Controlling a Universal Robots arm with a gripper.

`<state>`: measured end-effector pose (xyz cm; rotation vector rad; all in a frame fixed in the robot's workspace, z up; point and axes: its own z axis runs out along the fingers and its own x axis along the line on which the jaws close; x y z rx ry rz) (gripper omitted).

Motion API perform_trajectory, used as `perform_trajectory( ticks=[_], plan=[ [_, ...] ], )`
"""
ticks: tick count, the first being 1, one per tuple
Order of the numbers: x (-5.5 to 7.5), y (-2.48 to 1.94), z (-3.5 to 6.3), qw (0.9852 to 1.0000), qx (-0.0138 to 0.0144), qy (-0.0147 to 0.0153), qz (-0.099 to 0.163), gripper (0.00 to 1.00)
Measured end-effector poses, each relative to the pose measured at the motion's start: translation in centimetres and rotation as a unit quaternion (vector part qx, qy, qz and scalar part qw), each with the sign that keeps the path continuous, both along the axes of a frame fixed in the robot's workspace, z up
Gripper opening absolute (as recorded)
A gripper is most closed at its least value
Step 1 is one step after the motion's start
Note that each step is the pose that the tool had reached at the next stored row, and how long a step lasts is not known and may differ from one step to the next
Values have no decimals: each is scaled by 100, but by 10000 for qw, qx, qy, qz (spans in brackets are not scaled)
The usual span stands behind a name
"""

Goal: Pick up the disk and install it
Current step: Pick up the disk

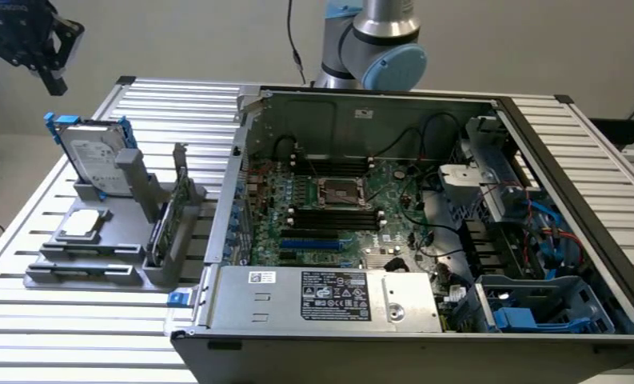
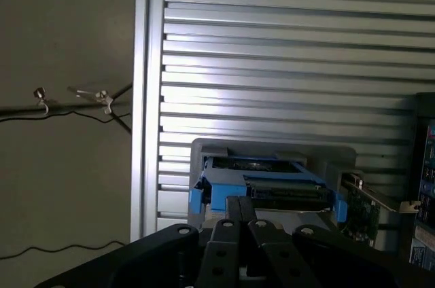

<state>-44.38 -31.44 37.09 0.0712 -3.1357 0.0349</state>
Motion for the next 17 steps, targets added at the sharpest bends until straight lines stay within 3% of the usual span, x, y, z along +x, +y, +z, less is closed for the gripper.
perform_trajectory(
  ticks=[2,4,9,13,17],
  plan=[
    [0,0,0,10000,0,0,0,11],
    [-2,23,-3,10000,-18,2,3,11],
    [0,22,-24,9991,-18,3,423,11],
    [0,22,-43,9969,-18,2,787,11],
    [0,23,-57,9934,-18,2,1150,11]
  ],
)
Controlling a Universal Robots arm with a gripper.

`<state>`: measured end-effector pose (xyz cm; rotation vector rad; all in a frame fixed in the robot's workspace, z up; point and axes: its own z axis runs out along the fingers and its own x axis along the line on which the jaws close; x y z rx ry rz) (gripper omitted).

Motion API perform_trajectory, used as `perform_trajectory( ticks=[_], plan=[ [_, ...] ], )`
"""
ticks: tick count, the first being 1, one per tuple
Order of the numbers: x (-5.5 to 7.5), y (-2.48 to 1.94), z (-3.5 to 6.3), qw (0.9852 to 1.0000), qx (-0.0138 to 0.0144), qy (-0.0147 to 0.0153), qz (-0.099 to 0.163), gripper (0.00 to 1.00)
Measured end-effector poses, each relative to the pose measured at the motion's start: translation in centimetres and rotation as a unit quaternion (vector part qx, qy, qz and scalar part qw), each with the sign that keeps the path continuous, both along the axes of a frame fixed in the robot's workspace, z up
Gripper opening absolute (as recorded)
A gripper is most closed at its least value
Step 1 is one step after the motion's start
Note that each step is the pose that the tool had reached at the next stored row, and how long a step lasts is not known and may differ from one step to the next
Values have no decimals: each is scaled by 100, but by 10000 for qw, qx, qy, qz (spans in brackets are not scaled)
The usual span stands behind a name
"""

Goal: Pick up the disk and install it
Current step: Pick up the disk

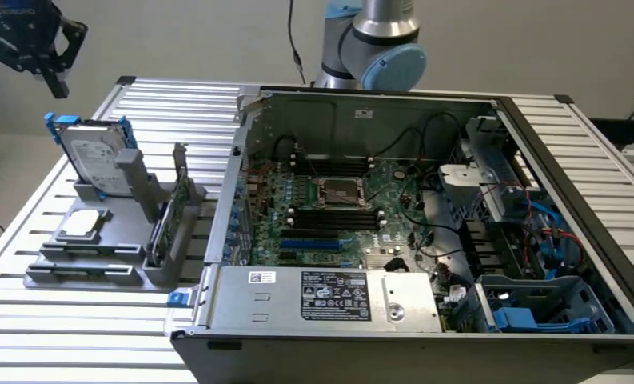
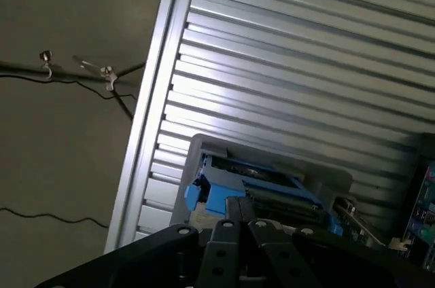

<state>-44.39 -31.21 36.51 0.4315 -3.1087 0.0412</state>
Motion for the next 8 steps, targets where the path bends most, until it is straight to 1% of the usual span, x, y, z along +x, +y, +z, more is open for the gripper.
perform_trajectory(
  ticks=[2,4,8],
  plan=[
    [0,0,-5,9998,0,0,180,11],
    [0,0,-8,9994,0,-1,357,11],
    [0,0,-12,9974,0,-1,725,11]
  ],
)
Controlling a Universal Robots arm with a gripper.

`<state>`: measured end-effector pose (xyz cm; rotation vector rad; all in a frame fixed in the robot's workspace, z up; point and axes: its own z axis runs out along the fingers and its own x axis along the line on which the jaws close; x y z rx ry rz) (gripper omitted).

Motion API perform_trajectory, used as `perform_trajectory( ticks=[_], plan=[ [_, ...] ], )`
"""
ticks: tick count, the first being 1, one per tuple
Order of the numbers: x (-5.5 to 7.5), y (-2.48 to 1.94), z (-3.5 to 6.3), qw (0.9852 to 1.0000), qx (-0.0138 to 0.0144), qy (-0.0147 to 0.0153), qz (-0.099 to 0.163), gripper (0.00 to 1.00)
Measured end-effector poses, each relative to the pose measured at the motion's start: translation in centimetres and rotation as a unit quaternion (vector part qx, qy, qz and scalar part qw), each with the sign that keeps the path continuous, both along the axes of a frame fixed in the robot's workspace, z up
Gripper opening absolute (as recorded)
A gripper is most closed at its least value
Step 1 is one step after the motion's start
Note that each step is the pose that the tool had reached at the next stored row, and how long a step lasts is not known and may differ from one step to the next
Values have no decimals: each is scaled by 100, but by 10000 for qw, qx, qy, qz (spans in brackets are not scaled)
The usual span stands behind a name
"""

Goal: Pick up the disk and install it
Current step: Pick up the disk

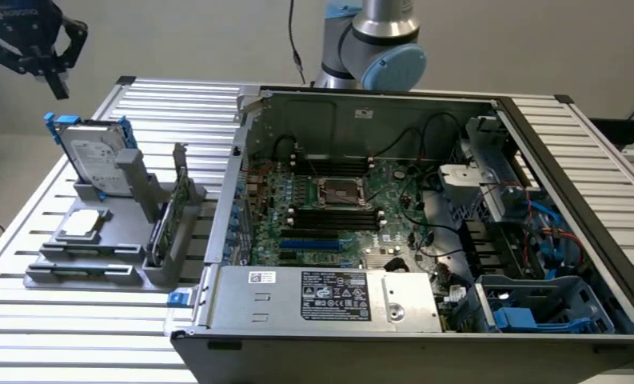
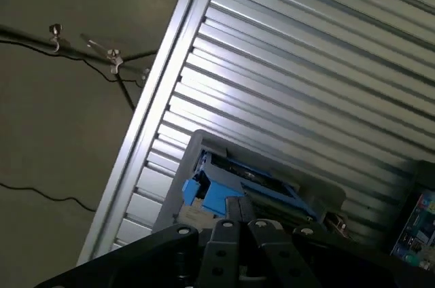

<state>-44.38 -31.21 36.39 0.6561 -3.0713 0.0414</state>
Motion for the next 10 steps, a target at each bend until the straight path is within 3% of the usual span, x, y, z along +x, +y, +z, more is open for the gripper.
perform_trajectory(
  ticks=[5,10],
  plan=[
    [0,0,-4,9990,0,0,455,11],
    [0,0,-8,9959,0,0,909,11]
  ],
)
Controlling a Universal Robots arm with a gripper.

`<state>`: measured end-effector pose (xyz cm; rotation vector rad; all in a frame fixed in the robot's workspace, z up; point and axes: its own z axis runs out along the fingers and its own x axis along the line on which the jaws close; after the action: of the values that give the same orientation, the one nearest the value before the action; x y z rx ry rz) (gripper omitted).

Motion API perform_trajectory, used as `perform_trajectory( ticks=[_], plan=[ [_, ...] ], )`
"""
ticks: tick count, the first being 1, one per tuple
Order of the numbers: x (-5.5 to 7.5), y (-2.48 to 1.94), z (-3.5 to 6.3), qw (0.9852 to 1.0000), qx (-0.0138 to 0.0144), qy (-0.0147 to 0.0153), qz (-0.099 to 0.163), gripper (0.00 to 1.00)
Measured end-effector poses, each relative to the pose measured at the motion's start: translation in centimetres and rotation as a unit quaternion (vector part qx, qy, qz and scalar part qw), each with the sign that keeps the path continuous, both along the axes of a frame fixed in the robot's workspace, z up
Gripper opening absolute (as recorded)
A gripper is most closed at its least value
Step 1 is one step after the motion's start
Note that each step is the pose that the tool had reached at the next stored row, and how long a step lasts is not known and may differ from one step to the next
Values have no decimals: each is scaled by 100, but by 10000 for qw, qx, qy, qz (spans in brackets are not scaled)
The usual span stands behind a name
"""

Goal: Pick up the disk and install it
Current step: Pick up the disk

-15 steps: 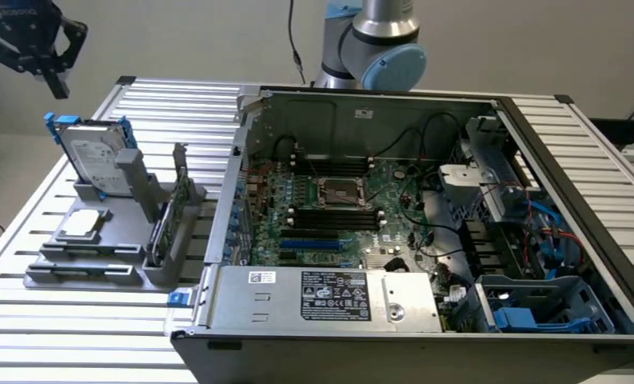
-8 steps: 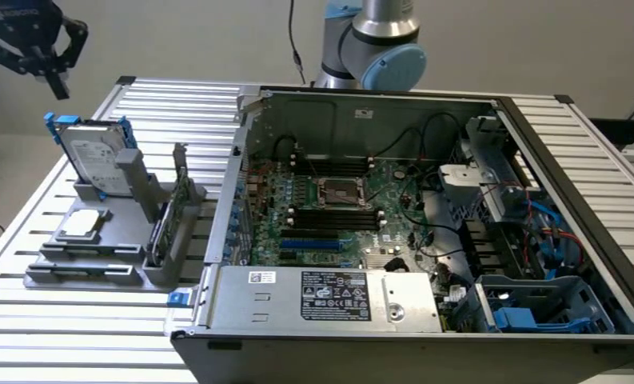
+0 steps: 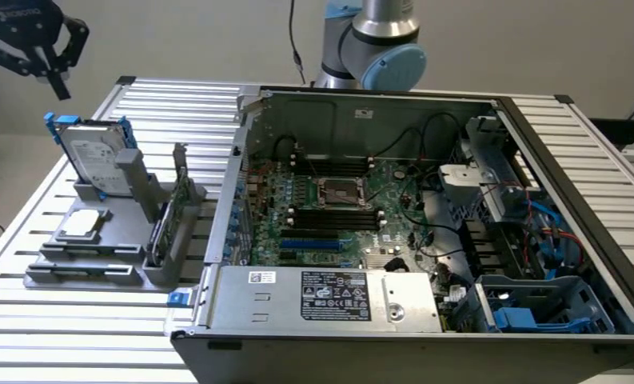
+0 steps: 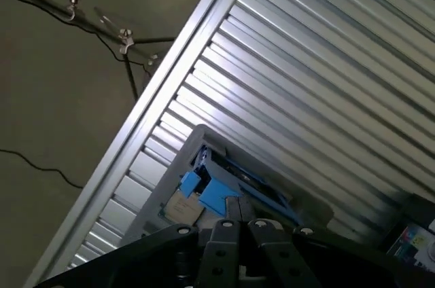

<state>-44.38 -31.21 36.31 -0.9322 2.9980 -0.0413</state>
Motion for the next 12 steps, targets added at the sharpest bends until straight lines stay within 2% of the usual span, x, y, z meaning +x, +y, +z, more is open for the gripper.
perform_trajectory(
  ticks=[3,6,9,12],
  plan=[
    [0,0,-2,9996,0,0,267,11],
    [0,0,-4,9985,0,0,544,11],
    [0,0,-6,9967,0,0,816,11],
    [0,0,-9,9940,0,0,1090,11]
  ],
)
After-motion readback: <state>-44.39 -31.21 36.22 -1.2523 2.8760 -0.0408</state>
